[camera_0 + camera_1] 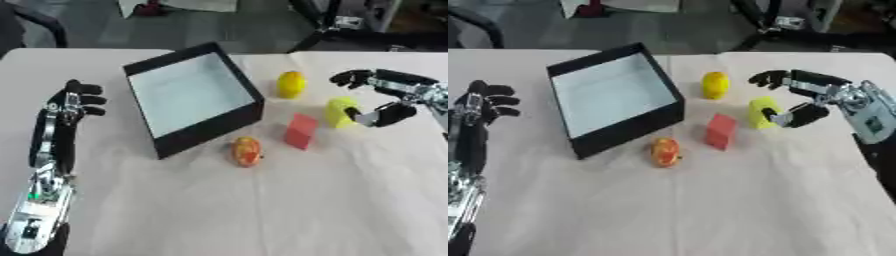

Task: Pick up objects on the table and place them in the box.

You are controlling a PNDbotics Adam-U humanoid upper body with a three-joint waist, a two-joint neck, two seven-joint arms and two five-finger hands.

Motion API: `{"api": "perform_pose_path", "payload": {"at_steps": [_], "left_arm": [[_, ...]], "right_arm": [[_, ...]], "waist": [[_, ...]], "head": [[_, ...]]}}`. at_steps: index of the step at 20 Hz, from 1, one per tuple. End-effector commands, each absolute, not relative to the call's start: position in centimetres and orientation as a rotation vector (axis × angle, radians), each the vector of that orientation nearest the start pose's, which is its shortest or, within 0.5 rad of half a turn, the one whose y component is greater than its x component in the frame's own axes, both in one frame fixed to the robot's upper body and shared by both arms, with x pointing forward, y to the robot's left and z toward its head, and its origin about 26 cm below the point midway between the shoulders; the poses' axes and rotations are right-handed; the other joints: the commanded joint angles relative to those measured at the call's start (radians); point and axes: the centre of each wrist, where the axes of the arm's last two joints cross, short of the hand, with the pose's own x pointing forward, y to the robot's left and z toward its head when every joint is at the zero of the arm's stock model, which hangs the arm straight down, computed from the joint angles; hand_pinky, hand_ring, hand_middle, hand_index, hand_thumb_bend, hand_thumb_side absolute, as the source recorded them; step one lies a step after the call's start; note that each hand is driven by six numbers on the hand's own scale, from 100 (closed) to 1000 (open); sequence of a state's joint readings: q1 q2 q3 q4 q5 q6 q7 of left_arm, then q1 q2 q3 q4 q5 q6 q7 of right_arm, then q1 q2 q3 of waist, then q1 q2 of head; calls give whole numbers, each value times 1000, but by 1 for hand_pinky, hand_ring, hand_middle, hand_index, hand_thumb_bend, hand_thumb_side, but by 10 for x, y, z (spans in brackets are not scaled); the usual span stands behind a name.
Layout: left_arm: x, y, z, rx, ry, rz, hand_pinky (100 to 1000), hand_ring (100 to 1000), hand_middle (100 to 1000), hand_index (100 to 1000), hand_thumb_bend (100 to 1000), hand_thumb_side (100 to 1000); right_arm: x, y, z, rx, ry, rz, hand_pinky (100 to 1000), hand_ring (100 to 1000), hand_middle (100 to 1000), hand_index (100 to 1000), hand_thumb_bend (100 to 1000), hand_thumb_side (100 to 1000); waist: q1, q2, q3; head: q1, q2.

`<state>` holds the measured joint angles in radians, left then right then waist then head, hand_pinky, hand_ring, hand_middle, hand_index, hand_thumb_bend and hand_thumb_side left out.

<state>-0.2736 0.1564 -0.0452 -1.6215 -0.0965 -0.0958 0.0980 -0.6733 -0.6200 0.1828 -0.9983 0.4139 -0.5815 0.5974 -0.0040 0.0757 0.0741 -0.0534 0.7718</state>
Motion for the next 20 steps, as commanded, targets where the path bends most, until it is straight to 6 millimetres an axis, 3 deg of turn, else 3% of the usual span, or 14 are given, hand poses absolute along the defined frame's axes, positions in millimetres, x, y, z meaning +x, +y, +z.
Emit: {"api": "perform_pose_path", "payload": {"at_steps": [1,20], "left_arm": [[341,234,96,164,-2026,-223,580,621,602,653,100,900],[342,229,100,143,-2040,-228,581,622,603,653,100,899]], "right_arm": [[429,-380,141,-342,-1484,1731,899,945,967,987,100,227],[429,-394,133,-457,-1430,1735,903,955,956,983,100,246]], "waist": [[14,6,1],[20,14,13]], "head": [[-1,-2],[1,-2]]}}
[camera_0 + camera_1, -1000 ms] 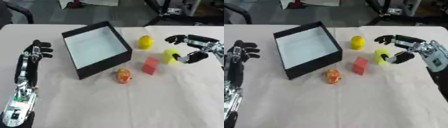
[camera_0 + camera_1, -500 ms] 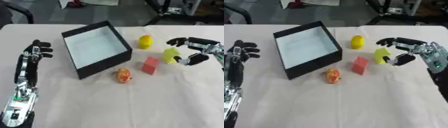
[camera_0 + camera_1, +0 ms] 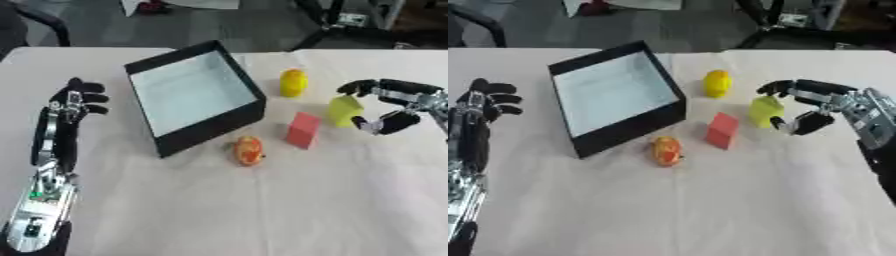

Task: Pick up objects on the table and place them in the box.

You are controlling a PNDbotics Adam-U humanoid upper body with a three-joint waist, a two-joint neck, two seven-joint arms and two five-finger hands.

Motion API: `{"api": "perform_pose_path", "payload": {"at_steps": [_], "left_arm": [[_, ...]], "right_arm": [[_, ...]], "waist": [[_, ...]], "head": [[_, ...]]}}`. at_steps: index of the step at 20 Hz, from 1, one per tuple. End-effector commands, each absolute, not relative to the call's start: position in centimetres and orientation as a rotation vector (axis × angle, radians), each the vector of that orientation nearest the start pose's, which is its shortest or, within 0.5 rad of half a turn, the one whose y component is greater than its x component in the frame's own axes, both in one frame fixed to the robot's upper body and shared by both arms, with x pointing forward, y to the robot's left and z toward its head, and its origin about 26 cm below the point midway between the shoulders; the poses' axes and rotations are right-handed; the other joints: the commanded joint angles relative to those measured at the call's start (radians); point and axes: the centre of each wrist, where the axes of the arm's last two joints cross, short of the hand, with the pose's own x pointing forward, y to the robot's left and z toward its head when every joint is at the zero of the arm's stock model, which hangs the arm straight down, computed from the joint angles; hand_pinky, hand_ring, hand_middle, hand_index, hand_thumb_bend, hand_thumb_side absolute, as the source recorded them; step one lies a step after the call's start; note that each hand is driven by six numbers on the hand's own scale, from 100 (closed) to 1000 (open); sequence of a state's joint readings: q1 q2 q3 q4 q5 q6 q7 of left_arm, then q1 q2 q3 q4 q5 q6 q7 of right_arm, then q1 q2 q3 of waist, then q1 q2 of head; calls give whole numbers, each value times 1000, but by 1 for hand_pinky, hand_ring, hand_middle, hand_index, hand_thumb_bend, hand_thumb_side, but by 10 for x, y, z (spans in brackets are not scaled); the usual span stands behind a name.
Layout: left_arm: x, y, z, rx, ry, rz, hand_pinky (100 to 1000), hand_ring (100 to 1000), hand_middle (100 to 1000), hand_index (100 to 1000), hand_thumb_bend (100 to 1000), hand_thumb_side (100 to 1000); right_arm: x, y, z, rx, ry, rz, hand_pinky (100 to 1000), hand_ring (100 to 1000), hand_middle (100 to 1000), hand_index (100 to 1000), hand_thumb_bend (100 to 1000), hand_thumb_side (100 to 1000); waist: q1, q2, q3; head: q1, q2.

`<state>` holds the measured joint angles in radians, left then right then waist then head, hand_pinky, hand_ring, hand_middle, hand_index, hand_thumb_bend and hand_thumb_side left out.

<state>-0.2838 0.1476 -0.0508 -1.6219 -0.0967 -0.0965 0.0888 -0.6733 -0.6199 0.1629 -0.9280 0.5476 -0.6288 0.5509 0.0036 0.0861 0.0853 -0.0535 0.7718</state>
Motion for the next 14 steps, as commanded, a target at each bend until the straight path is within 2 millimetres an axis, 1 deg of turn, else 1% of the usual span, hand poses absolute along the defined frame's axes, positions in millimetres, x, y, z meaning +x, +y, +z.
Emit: {"api": "perform_pose_path", "payload": {"at_steps": [1,13,14], "left_arm": [[342,228,100,143,-2041,-228,581,622,603,653,100,899],[343,225,103,129,-2050,-233,581,623,604,654,100,900],[343,225,103,128,-2050,-233,581,623,604,654,100,895]], "right_arm": [[429,-395,134,-470,-1433,1737,904,956,957,983,100,245],[429,-401,138,-602,-1495,1694,909,964,958,984,100,238],[429,-402,139,-609,-1497,1692,909,965,958,985,100,249]], "waist": [[13,5,3],[16,13,14],[16,14,15]], "head": [[1,-2],[-1,-2],[-2,-2]]}}
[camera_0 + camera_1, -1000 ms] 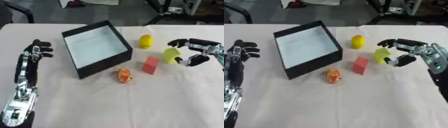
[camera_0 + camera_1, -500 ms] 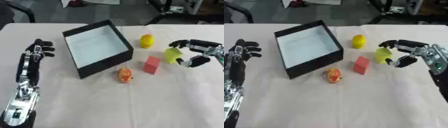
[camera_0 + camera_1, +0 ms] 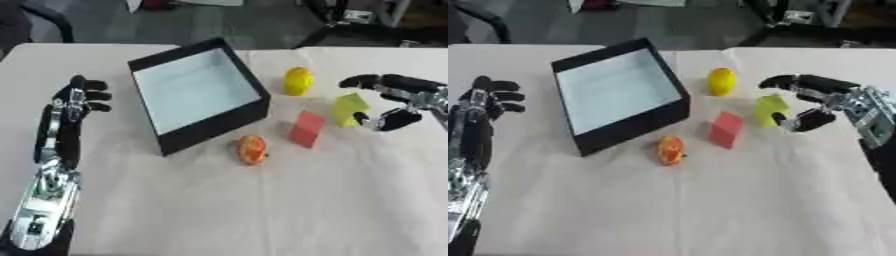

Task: Pick up objects on the table and place them in the box.

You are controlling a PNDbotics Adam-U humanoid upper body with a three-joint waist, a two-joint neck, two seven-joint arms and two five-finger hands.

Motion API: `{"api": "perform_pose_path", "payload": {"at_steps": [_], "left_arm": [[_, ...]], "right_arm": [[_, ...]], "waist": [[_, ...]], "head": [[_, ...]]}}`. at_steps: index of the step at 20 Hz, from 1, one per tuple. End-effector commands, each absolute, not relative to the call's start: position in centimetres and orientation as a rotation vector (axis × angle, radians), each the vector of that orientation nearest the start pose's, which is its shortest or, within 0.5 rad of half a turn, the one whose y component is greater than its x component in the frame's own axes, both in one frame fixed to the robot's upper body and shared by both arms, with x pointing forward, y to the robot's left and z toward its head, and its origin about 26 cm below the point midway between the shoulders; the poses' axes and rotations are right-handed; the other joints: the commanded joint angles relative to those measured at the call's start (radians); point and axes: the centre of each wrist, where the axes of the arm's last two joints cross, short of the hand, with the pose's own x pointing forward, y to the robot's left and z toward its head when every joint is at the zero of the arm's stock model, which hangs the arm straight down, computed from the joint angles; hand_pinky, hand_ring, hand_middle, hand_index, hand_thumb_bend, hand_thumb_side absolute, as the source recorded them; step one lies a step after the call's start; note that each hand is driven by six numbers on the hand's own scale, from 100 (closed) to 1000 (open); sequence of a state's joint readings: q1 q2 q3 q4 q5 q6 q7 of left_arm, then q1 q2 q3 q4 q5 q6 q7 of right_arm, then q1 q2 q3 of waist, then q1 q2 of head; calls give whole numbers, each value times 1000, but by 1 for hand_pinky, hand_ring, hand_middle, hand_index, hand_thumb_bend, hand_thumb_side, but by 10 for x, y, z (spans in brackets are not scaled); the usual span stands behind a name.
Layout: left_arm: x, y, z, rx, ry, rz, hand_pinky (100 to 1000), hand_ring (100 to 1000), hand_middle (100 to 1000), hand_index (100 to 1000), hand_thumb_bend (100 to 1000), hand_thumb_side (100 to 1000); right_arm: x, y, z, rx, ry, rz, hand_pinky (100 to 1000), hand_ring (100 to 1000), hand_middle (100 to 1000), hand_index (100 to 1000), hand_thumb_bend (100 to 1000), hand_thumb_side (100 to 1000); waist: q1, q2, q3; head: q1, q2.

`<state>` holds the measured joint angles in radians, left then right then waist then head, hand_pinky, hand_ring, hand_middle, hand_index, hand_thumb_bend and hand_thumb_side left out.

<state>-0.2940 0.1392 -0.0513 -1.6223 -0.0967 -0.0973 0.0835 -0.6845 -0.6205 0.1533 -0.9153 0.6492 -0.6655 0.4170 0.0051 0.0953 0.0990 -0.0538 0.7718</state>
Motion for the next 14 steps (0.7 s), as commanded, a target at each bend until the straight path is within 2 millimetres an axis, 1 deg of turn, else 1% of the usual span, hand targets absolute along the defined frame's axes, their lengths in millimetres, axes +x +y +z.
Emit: {"api": "perform_pose_path", "payload": {"at_steps": [1,3,4,5,14], "left_arm": [[343,225,103,127,-2050,-234,581,623,604,654,100,900],[344,224,104,123,-2053,-236,581,623,604,654,100,899],[344,223,104,121,-2054,-236,581,623,604,654,100,904],[344,223,105,120,-2056,-237,581,623,604,654,100,898],[345,220,107,110,-2065,-242,582,624,604,654,100,899]], "right_arm": [[429,-403,139,-616,-1497,1691,909,966,958,985,100,239],[429,-405,140,-629,-1493,1688,909,966,958,985,100,241],[429,-407,139,-635,-1488,1685,909,966,957,985,100,195],[428,-409,139,-640,-1479,1683,910,967,957,986,100,245],[424,-423,130,-677,-1401,1677,911,968,948,986,100,259]], "waist": [[14,5,2],[15,7,6],[15,8,7],[15,9,9],[16,15,18]], "head": [[-3,-2],[-5,-2],[-6,-2],[-6,-2],[-9,-2]]}}
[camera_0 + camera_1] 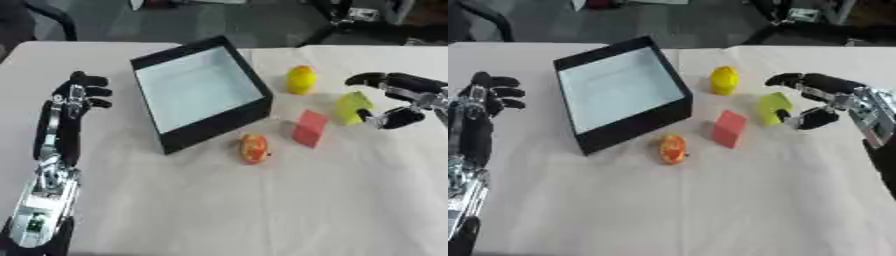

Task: Pick up objects on the table and place them in the box.

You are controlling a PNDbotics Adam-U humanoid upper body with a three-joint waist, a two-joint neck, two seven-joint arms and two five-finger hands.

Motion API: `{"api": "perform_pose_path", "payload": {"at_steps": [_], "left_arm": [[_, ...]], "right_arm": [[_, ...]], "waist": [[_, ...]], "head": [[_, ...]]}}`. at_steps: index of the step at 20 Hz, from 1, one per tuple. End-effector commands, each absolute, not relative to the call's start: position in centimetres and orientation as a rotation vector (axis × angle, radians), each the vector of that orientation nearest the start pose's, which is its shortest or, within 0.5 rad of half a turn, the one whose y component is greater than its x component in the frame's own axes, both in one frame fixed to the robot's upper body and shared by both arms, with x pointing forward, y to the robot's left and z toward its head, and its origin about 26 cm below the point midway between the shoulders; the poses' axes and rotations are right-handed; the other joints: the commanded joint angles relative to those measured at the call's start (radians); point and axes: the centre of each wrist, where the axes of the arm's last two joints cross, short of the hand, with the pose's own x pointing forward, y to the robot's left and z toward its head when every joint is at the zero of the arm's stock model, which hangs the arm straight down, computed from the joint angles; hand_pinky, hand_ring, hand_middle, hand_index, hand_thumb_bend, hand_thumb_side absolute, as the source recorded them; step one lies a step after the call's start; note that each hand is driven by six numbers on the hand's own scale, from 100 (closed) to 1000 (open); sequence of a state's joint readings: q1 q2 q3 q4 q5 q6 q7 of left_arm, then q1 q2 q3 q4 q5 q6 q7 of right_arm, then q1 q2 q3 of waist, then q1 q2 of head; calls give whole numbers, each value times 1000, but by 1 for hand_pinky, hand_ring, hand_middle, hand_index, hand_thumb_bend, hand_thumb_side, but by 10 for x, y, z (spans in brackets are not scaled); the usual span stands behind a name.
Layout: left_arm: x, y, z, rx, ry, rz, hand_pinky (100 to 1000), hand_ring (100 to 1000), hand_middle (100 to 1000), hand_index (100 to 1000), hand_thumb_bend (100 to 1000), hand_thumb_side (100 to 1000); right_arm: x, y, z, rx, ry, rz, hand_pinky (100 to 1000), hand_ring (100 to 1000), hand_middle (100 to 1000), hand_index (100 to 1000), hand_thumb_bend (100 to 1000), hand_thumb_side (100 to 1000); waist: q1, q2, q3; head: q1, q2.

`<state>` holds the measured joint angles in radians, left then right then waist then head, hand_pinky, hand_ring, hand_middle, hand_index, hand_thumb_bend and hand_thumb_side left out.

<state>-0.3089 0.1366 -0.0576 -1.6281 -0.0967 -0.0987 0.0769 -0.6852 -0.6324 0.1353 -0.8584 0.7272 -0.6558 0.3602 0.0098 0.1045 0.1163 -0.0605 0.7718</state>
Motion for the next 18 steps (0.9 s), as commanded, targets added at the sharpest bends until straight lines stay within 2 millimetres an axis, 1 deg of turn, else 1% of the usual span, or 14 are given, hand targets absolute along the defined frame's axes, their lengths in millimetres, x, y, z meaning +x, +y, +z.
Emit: {"api": "perform_pose_path", "payload": {"at_steps": [1,8,10,12,14,15,16,17,18], "left_arm": [[345,220,108,109,-2066,-243,582,624,605,654,100,899],[345,218,108,101,-2071,-246,582,625,605,654,100,899],[345,218,109,100,-2071,-247,583,625,605,654,100,899],[345,217,109,99,-2072,-247,583,625,606,655,100,899],[345,217,109,99,-2073,-247,583,625,606,655,100,899],[345,217,109,98,-2073,-247,583,625,606,655,100,899],[345,217,109,98,-2073,-247,583,625,606,655,100,899],[345,217,109,98,-2073,-247,583,625,606,655,100,898],[345,217,109,98,-2073,-247,583,625,606,655,100,899]], "right_arm": [[423,-424,129,-678,-1395,1679,911,968,946,986,100,259],[421,-427,121,-665,-1362,1686,911,964,933,984,100,264],[421,-426,119,-659,-1357,1687,911,961,918,981,100,264],[421,-426,118,-655,-1360,1687,908,950,884,971,100,261],[421,-425,117,-652,-1376,1681,899,920,800,946,100,253],[422,-424,117,-653,-1390,1675,891,900,748,922,100,273],[422,-423,118,-656,-1408,1666,885,886,714,905,100,244],[422,-423,118,-660,-1426,1656,878,870,674,884,100,239],[422,-422,119,-667,-1453,1641,865,843,616,849,100,231]], "waist": [[11,6,2],[11,6,6],[11,6,7],[11,6,8],[11,6,8],[11,6,8],[11,6,8],[11,6,9],[11,6,9]], "head": [[-2,-2],[-2,-2],[-2,-2],[-2,-2],[-3,-2],[-3,-2],[-3,-2],[-3,-2],[-3,-2]]}}
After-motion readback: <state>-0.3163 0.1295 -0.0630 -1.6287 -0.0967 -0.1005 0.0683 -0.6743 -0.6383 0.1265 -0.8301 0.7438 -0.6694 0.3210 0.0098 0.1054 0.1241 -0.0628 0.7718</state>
